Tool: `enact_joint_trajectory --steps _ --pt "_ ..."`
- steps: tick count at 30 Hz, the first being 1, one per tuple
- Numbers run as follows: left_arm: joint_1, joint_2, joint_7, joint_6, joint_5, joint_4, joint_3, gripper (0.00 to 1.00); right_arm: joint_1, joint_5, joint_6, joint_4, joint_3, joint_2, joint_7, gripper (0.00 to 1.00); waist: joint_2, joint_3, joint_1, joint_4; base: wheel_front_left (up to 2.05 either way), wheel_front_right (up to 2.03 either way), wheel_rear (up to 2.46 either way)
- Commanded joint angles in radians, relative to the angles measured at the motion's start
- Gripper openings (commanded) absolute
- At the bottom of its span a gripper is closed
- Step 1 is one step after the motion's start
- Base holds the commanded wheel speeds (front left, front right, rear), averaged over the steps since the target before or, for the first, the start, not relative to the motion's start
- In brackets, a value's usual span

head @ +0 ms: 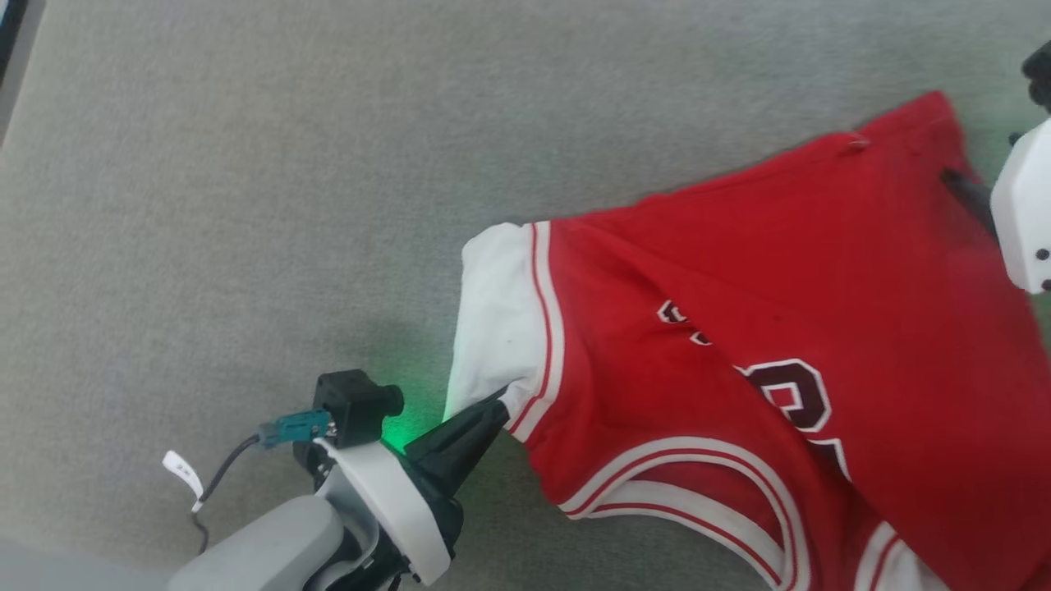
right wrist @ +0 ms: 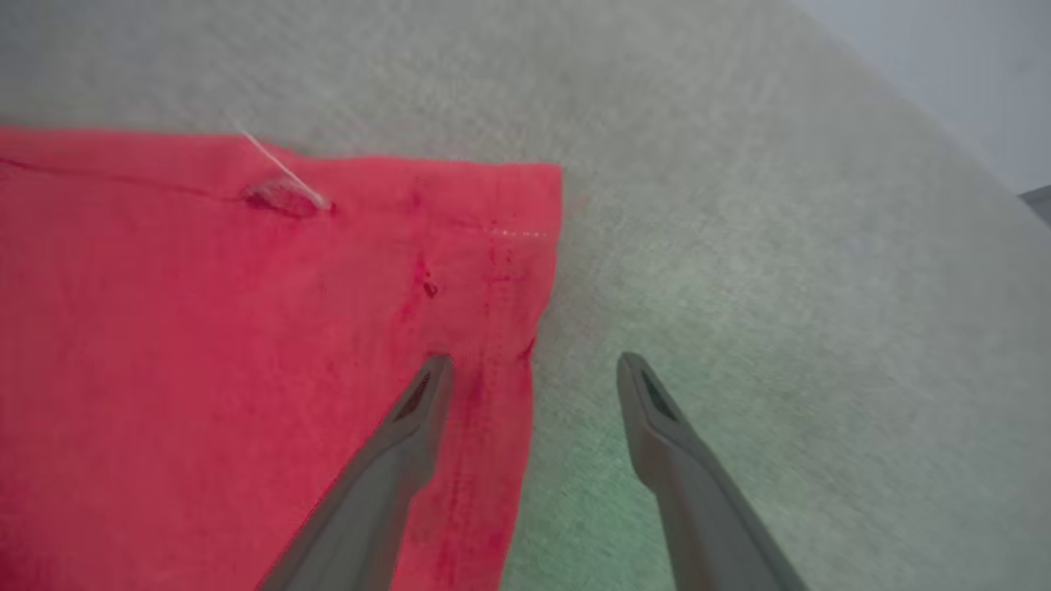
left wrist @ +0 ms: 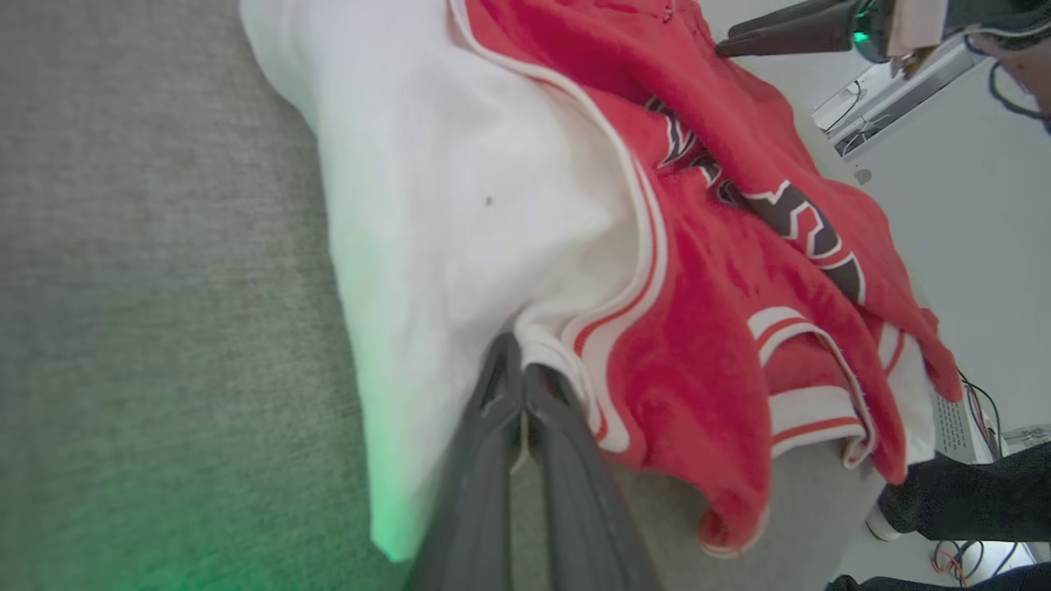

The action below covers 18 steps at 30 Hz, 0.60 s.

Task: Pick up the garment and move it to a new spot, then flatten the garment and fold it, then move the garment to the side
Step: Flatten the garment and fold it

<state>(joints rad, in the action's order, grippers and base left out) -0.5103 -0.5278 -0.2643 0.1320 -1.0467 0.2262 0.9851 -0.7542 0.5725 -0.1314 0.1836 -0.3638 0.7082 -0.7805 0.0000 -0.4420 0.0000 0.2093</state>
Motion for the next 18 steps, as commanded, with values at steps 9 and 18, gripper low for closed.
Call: enact_joint_trajectory --steps 9,18 --pt "-0.024 0.022 0.002 -0.003 -0.004 0.016 -0.002 0.00 -0.025 0.135 -0.002 0.145 -0.253 0.019 -0.075 0.16 0.0000 -0.047 0.0000 0.033 0.00 0.00 0.00" --pt "-0.032 0.010 0.001 -0.003 -0.014 0.027 -0.025 0.00 -0.099 0.189 0.001 0.177 -0.276 0.031 0.050 0.00 0.0000 -0.024 0.0000 0.012 0.00 0.00 0.00"
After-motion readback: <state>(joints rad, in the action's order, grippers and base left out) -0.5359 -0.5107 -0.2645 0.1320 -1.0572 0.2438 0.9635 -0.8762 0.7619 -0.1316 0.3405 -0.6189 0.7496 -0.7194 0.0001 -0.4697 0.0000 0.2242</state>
